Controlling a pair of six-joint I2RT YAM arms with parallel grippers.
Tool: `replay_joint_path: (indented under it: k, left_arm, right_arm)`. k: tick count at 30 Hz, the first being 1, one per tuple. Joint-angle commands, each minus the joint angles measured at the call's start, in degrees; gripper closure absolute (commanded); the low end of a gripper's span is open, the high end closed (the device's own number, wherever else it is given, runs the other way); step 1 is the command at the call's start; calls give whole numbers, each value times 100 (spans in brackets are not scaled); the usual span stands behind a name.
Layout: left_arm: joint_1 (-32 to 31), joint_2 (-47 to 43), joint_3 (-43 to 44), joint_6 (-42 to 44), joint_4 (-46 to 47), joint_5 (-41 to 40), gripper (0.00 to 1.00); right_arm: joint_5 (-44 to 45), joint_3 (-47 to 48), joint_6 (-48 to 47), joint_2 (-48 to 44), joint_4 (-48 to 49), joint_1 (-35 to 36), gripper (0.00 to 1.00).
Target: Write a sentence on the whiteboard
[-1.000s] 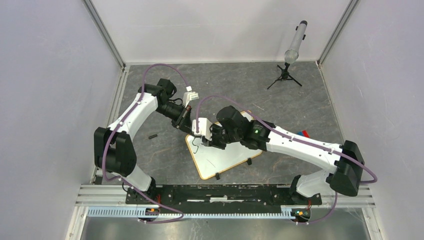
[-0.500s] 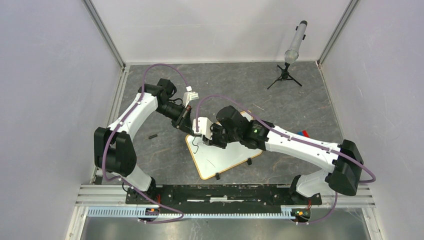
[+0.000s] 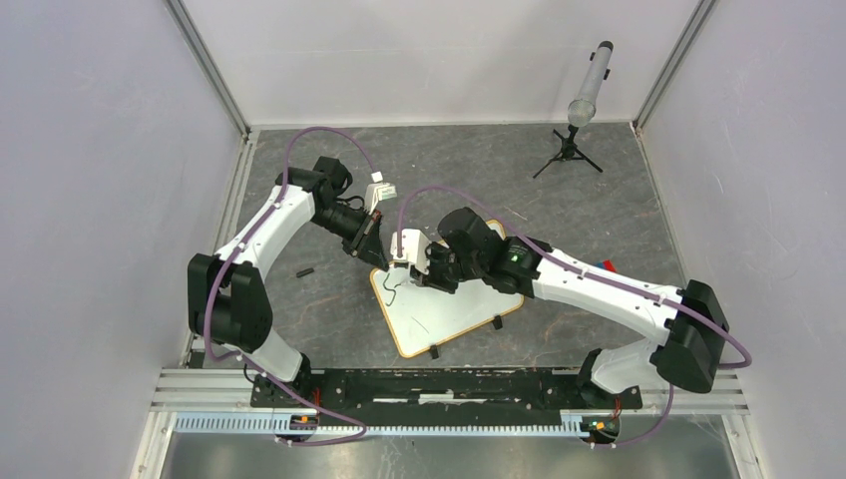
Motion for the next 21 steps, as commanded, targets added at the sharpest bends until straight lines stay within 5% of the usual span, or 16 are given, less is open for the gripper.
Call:
replay_joint_path:
  k: [1, 21]
  left_arm:
    - [-9, -3, 115, 22, -77, -85, 98]
    - [-18, -21, 133, -3, -79, -92, 98]
  right_arm:
    - [174, -66, -95, -184, -95, -99, 100]
    - [-229, 206, 85, -129, 190, -80, 100]
